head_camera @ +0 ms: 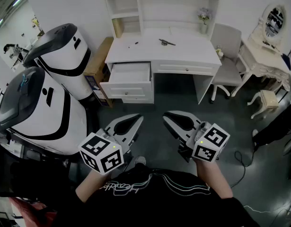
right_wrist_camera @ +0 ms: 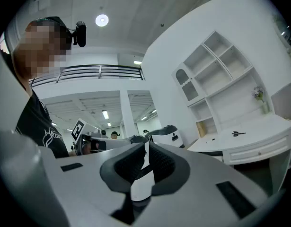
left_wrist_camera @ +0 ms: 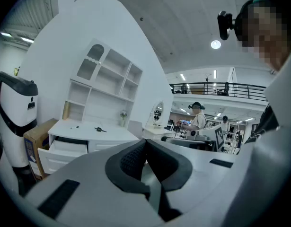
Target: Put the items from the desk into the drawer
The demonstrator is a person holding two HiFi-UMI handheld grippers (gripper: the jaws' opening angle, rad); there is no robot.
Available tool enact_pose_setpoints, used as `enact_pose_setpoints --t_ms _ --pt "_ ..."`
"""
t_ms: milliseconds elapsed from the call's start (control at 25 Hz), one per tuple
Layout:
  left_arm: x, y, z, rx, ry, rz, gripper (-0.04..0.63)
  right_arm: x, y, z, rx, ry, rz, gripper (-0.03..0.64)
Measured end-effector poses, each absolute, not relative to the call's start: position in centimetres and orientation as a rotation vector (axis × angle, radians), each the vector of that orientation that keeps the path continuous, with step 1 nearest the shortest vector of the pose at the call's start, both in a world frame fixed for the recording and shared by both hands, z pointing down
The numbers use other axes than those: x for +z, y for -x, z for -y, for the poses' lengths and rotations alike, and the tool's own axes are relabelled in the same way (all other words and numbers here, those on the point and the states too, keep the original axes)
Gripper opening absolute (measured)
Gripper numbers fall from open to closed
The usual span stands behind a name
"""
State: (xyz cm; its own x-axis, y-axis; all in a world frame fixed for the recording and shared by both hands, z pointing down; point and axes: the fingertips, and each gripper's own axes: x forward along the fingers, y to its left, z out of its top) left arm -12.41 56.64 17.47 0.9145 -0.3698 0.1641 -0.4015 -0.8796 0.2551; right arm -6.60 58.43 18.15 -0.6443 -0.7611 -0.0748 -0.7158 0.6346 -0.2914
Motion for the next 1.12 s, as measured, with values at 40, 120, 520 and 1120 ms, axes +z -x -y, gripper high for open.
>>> enact_pose_setpoints --t_ms 40,120,520,1120 --pt "17.4 12.3 -56.6 0.157 -2.792 0.572 0.020 18.1 6.7 -58.5 -0.350 1.216 -2.665 0.058" --pt "17.5 12.2 -56.5 0.155 -2.792 0.567 0.020 18.1 6.7 -58.4 -0.349 1.213 -2.669 0.058" --pt "19.5 11.1 -53.7 0.176 -2.771 0.556 0.020 19.8 4.6 -55.9 -0.398 1.281 -2.623 0.060" --pt "20.1 6.3 -35.0 0.156 -2.756 0.455 0.021 21.0 0.0 -36.8 -0.500 1.320 -2.605 0.060"
